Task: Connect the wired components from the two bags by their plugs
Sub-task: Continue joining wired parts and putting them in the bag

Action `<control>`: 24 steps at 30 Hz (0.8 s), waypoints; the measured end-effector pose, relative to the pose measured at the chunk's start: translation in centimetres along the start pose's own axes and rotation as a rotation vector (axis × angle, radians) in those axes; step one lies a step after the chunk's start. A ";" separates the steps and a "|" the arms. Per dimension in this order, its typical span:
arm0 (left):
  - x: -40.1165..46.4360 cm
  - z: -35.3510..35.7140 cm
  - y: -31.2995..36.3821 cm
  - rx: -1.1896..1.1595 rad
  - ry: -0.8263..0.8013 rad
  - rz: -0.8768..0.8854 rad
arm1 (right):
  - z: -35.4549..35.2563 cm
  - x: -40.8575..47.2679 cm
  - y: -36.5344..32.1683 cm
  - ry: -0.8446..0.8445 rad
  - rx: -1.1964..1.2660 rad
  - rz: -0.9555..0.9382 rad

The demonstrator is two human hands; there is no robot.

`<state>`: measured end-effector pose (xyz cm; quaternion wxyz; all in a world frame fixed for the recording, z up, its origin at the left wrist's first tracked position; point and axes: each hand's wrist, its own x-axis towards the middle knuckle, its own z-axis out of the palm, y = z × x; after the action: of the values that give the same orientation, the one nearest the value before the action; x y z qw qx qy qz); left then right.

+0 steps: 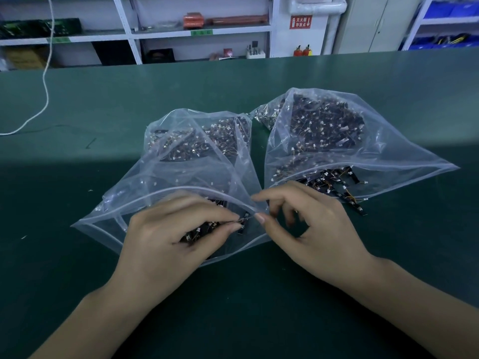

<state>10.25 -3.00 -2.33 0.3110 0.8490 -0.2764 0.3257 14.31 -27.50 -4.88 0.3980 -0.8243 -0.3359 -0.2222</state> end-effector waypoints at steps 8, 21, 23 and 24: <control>-0.2 0.7 1.2 -0.268 0.065 -0.161 | -0.4 0.0 -0.5 -0.065 0.096 -0.131; -0.2 1.1 1.7 -0.359 -0.011 -0.241 | -0.3 0.2 -0.6 0.029 0.212 -0.103; -0.1 1.2 1.6 -0.339 -0.010 -0.233 | -0.4 0.3 -0.6 0.033 0.190 -0.105; -0.1 1.1 1.7 -0.333 -0.009 -0.232 | -0.4 0.3 -0.6 0.035 0.184 -0.108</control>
<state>9.49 -4.86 -2.52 0.4813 0.8134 -0.2284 0.2336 14.03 -27.43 -4.20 0.4651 -0.7609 -0.3919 -0.2262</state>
